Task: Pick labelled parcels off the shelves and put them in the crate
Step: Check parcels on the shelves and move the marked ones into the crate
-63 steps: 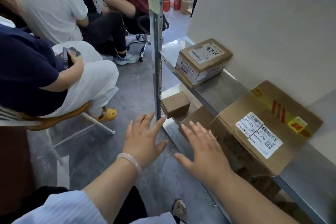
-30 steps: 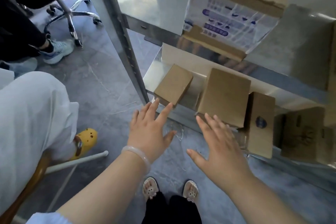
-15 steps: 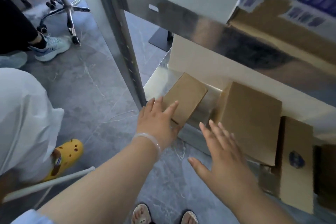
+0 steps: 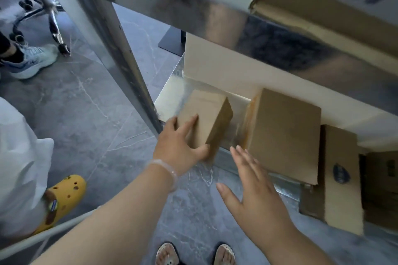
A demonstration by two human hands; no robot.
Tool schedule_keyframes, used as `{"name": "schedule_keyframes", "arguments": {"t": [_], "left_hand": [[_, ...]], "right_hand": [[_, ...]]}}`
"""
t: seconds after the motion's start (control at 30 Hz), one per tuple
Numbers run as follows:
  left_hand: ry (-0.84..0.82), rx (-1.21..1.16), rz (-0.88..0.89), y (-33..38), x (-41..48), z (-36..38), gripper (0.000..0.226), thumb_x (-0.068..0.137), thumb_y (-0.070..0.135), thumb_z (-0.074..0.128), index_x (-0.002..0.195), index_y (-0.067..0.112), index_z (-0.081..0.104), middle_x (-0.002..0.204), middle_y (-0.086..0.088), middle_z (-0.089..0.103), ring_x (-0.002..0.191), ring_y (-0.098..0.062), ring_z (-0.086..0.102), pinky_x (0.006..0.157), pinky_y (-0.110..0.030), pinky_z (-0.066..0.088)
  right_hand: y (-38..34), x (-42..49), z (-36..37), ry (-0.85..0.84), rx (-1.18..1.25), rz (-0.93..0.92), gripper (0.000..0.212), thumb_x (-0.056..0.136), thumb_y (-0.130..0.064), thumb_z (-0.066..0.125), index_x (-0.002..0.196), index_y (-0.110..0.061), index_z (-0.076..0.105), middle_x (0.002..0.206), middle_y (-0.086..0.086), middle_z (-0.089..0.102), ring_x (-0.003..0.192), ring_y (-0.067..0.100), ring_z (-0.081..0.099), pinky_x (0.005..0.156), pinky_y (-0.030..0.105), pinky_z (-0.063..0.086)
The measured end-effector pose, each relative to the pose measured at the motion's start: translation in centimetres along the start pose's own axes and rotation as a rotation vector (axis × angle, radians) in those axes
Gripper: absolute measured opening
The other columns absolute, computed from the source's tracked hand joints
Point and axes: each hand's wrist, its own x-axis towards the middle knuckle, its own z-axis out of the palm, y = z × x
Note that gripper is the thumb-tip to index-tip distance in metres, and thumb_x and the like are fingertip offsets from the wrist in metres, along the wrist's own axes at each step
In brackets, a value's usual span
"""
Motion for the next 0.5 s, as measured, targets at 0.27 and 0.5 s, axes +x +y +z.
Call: {"name": "schedule_keyframes", "arguments": {"t": [0.27,0.5], "left_hand": [[-0.123,-0.705,-0.128,1.4,-7.3,-3.3,0.056,0.080,0.031,0.072,0.127,0.055,0.054,0.131,0.018,0.060,0.119,-0.004,0.058,0.105,-0.035,0.046],[-0.009,-0.675,-0.111,3.3,-11.5,-4.4,0.030,0.098,0.017,0.057,0.108,0.045,0.063,0.096,0.029,0.069,0.095,0.015,0.061,0.079,-0.006,0.047]], "right_hand": [[-3.1,-1.5,-0.9,0.076,0.632,0.184,0.077,0.093,-0.044,0.056,0.153,-0.041,0.007,0.156,-0.021,0.018,0.142,-0.002,0.019,0.111,0.023,0.023],[-5.5,-5.8,-2.8,0.145,0.895,0.175,0.053,0.098,-0.034,0.052,0.145,-0.046,0.031,0.148,-0.027,0.031,0.133,-0.012,0.029,0.103,0.012,0.029]]}}
